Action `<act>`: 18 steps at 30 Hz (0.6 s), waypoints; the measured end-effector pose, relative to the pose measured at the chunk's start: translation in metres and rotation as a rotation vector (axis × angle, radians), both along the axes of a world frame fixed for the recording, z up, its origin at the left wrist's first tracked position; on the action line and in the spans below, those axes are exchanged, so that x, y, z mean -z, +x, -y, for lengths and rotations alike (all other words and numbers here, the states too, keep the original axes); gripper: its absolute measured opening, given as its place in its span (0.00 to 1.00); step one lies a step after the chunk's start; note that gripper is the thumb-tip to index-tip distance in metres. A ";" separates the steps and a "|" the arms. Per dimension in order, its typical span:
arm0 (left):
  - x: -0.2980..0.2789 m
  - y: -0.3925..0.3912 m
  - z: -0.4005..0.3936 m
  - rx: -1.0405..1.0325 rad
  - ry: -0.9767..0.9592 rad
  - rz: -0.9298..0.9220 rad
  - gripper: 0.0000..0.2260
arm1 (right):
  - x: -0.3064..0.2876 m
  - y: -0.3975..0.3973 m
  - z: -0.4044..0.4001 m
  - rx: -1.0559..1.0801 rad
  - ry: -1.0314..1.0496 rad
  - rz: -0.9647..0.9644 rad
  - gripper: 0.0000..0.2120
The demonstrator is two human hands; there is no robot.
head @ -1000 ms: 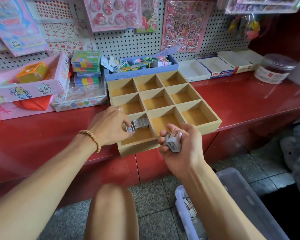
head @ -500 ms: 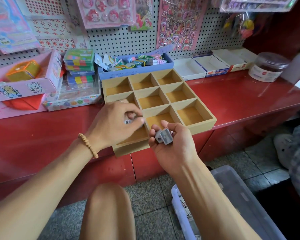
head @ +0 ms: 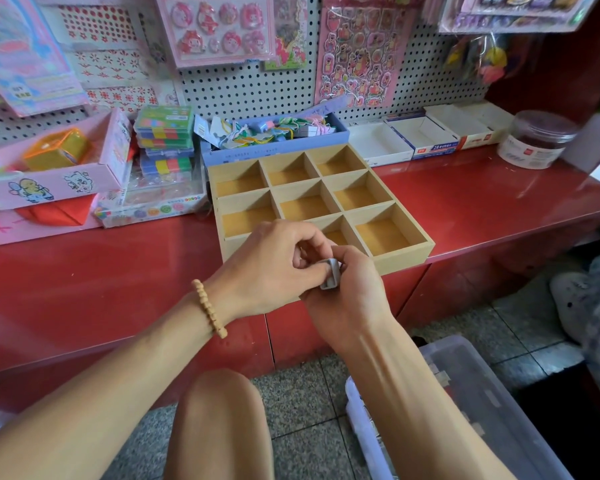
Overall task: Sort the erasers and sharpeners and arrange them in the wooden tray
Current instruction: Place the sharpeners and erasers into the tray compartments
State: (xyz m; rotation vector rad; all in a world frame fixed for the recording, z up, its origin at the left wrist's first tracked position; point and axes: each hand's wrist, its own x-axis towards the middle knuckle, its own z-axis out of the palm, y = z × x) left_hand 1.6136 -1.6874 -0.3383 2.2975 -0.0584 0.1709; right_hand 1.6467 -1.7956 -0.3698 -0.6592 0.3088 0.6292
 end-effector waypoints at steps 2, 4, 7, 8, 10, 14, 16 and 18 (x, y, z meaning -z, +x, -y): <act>-0.002 0.001 -0.004 -0.026 -0.044 0.018 0.04 | 0.001 0.000 0.002 0.017 -0.015 0.008 0.18; -0.006 0.003 -0.015 -0.075 -0.073 0.043 0.03 | -0.001 0.000 0.007 -0.011 -0.101 0.051 0.11; -0.011 0.006 -0.030 -0.134 -0.034 0.067 0.03 | -0.006 -0.003 0.017 -0.183 -0.291 0.216 0.07; -0.012 0.006 -0.032 -0.130 -0.007 0.059 0.03 | -0.008 -0.005 0.017 -0.233 -0.331 0.273 0.07; -0.013 0.005 -0.033 -0.102 0.024 0.032 0.03 | -0.012 -0.007 0.014 -0.284 -0.376 0.341 0.07; -0.015 0.001 -0.035 -0.084 0.027 0.020 0.04 | -0.016 -0.006 0.007 -0.293 -0.375 0.343 0.08; -0.016 -0.002 -0.036 -0.076 -0.009 0.021 0.06 | -0.017 -0.005 0.007 -0.290 -0.372 0.352 0.10; -0.015 -0.004 -0.036 -0.097 -0.014 0.045 0.08 | -0.019 -0.004 0.006 -0.288 -0.363 0.357 0.10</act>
